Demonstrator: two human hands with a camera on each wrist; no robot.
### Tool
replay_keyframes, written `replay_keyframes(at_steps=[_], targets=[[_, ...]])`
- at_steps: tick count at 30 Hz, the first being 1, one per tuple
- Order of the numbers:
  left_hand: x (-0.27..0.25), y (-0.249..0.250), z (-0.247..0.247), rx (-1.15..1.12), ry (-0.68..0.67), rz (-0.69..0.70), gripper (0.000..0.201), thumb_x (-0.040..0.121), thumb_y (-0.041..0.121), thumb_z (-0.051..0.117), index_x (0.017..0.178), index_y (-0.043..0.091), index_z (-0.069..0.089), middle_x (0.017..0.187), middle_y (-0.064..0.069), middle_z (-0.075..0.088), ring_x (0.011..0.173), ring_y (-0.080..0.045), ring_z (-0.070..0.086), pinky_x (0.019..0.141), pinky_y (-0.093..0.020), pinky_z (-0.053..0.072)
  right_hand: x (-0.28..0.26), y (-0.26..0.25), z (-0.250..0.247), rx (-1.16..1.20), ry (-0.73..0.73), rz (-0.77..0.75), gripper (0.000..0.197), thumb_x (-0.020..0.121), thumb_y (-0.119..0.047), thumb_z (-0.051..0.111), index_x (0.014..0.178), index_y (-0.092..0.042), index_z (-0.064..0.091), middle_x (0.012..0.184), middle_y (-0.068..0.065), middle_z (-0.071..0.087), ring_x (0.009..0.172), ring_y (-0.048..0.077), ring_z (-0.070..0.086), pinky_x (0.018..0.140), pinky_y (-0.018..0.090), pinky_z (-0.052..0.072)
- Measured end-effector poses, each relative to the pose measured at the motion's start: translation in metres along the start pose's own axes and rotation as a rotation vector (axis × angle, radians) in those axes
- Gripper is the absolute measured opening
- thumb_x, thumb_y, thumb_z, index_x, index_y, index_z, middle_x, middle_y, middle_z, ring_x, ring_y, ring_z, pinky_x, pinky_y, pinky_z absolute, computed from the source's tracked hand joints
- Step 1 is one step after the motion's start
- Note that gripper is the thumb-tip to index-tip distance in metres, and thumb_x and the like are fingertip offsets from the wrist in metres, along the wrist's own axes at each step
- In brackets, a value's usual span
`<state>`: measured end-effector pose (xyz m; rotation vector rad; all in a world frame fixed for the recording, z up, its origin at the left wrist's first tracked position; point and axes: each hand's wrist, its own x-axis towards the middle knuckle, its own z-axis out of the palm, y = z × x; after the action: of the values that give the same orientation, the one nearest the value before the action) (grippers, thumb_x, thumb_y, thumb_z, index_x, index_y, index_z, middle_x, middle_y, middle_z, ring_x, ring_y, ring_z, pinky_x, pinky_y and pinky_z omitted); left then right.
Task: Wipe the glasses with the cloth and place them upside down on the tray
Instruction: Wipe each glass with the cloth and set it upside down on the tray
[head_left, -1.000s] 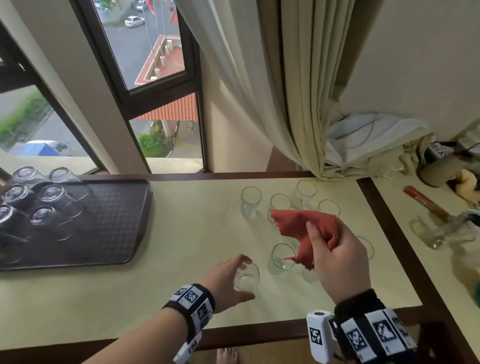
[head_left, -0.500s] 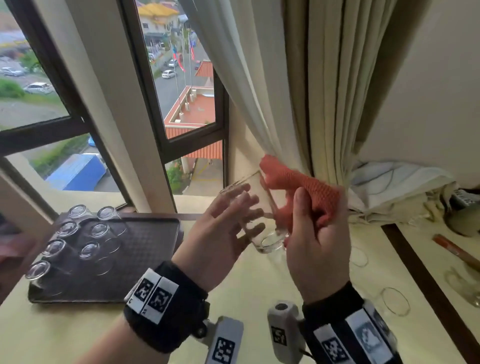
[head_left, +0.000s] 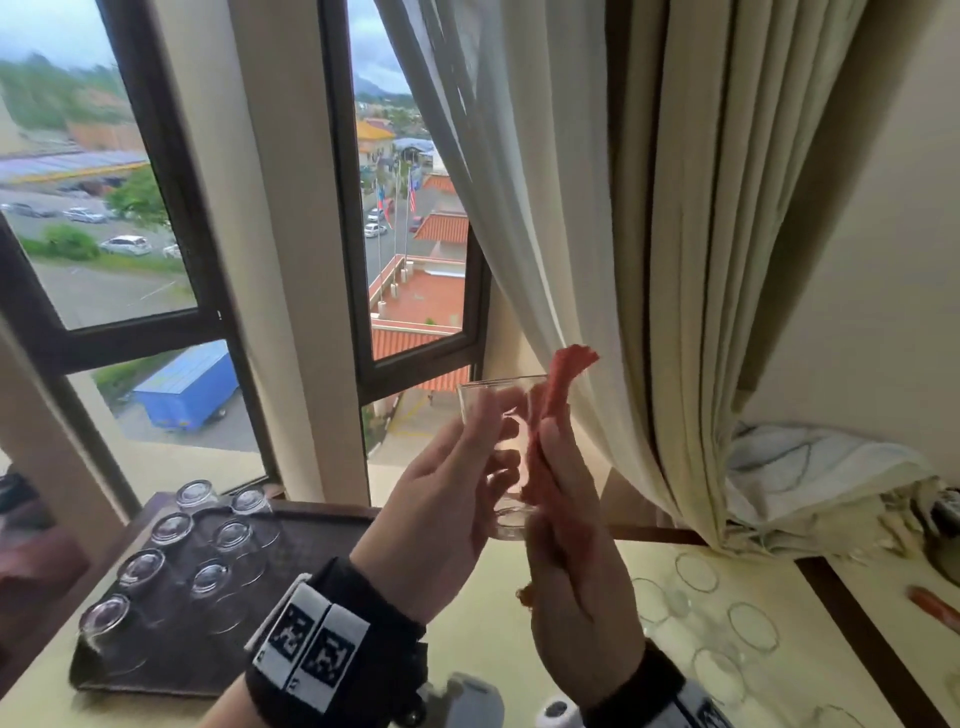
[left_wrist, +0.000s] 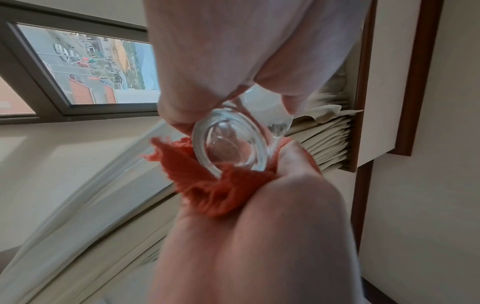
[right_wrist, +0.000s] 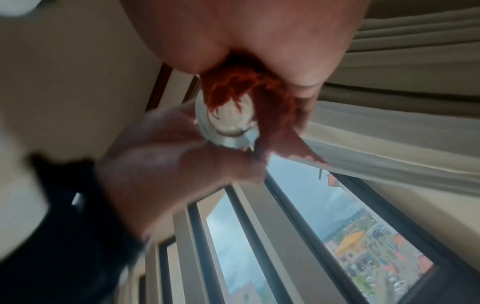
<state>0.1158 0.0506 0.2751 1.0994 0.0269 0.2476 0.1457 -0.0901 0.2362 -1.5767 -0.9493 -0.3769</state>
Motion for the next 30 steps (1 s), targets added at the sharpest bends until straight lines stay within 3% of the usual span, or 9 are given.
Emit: replay_keyframes(at_steps=[2,5,8,12,15,19,25,28,30], targets=[[-0.003,0.001,0.006,-0.002,-0.045,0.033,0.066,0.095,0.061,0.062,0.141,0.013,0.067,0.128,-0.028,0.061,0.113,-0.040,0.051,0.113,-0.062,0.040,0.017,-0.013,0.001,0.122,0.027,0.128,0.056,0.107,-0.032,0.044,0.159,-0.051,0.034,0.157,-0.011,0.052,0.131,0.019,0.061,0.096,0.045,0.057],[-0.003,0.006,0.011,-0.006,-0.014,0.042,0.075,0.091,0.069,0.071,0.144,0.016,0.065,0.144,-0.040,0.048,0.121,-0.053,0.051,0.123,-0.072,0.030,0.035,-0.026,-0.002,0.127,0.012,0.058,0.063,0.107,-0.017,0.043,0.167,-0.030,0.025,0.158,-0.014,0.052,0.131,0.007,0.060,0.103,0.028,0.052],[0.003,0.015,0.006,-0.049,0.063,0.033,0.074,0.096,0.067,0.060,0.144,0.011,0.065,0.145,-0.034,0.058,0.138,-0.053,0.053,0.122,-0.065,0.038,0.025,-0.020,-0.002,-0.140,-0.112,-0.198,0.065,0.104,-0.007,0.046,0.165,-0.006,0.022,0.173,0.007,0.026,0.158,0.031,0.030,0.126,0.044,0.032],[0.007,0.026,-0.005,-0.030,0.060,0.010,0.073,0.091,0.069,0.063,0.139,0.013,0.069,0.137,-0.032,0.065,0.113,-0.039,0.066,0.108,-0.063,0.049,-0.002,0.002,0.003,-0.196,-0.176,-0.231,0.064,0.101,-0.011,0.045,0.163,-0.006,0.029,0.176,0.007,0.014,0.162,0.035,0.016,0.127,0.054,0.028],[0.009,0.022,-0.003,-0.090,0.100,0.017,0.075,0.080,0.069,0.071,0.135,0.018,0.073,0.128,-0.025,0.060,0.108,-0.035,0.051,0.103,-0.056,0.042,-0.001,-0.002,0.009,0.008,-0.065,-0.017,0.060,0.104,-0.020,0.043,0.163,-0.014,0.033,0.172,0.000,0.029,0.146,0.032,0.050,0.099,0.060,0.055],[0.008,0.009,0.006,-0.132,0.038,0.000,0.074,0.091,0.065,0.064,0.141,0.010,0.067,0.122,-0.019,0.057,0.110,-0.036,0.044,0.108,-0.059,0.038,0.027,-0.016,0.006,0.214,0.054,0.276,0.046,0.104,-0.039,0.047,0.149,-0.049,0.052,0.114,-0.011,0.076,0.072,0.002,0.063,0.048,0.026,0.049],[0.006,0.018,0.005,-0.085,-0.029,0.019,0.087,0.079,0.083,0.067,0.139,0.020,0.070,0.131,-0.021,0.062,0.121,-0.038,0.054,0.124,-0.066,0.028,0.014,-0.013,0.002,-0.001,-0.131,-0.044,0.059,0.105,-0.023,0.045,0.163,-0.022,0.037,0.174,-0.003,0.025,0.135,0.042,0.053,0.095,0.080,0.048],[0.012,0.022,-0.001,0.034,0.042,-0.006,0.109,0.057,0.094,0.075,0.134,0.017,0.068,0.112,-0.017,0.070,0.100,-0.033,0.066,0.095,-0.055,0.055,-0.009,-0.001,0.003,-0.070,-0.152,-0.165,0.063,0.101,-0.018,0.047,0.163,-0.013,0.033,0.176,0.002,0.017,0.155,0.040,0.034,0.106,0.073,0.045],[0.015,0.020,-0.002,0.072,0.107,-0.018,0.117,0.051,0.090,0.082,0.133,0.010,0.063,0.097,-0.011,0.071,0.085,-0.026,0.068,0.071,-0.039,0.059,-0.014,0.008,0.005,-0.017,-0.146,-0.074,0.064,0.103,-0.023,0.045,0.165,-0.024,0.029,0.174,0.002,0.023,0.143,0.041,0.051,0.089,0.068,0.058]])
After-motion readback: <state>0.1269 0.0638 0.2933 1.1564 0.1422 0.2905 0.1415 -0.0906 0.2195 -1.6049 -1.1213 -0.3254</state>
